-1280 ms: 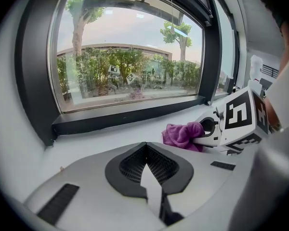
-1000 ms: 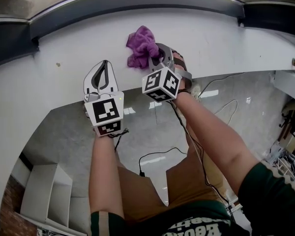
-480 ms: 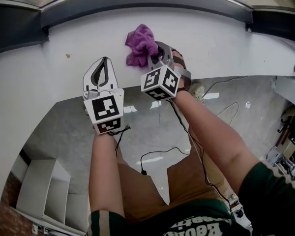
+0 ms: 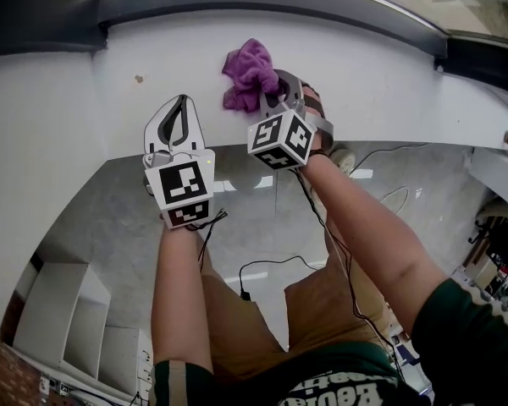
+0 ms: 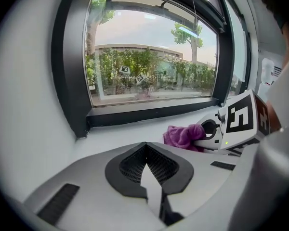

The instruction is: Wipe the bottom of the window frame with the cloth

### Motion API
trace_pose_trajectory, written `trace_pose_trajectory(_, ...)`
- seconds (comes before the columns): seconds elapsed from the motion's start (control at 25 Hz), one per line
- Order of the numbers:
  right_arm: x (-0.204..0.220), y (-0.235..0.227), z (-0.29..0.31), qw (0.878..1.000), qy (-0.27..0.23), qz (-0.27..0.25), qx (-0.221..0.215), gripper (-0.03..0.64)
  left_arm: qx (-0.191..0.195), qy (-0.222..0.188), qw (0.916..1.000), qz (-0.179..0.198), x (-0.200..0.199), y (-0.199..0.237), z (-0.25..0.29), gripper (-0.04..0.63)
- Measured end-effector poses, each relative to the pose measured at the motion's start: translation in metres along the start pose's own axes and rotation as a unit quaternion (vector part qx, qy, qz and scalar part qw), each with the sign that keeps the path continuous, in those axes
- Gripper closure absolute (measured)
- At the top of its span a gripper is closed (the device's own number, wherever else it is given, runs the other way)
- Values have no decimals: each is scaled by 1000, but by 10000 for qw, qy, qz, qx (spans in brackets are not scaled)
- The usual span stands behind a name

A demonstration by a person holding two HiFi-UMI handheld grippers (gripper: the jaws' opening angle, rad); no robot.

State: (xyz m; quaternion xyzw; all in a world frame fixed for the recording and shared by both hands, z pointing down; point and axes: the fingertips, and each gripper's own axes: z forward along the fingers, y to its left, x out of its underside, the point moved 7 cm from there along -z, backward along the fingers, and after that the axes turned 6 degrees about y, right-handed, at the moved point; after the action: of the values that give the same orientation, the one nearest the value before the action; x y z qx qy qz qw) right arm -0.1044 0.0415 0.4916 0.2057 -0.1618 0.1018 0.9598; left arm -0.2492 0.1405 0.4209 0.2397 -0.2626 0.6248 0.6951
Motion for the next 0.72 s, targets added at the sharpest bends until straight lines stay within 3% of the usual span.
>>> trace_pose_trajectory(0.72,-56,39,6,9991,-240,-309,-181,528,-300,-32,9991,-285,14,54,-19,589)
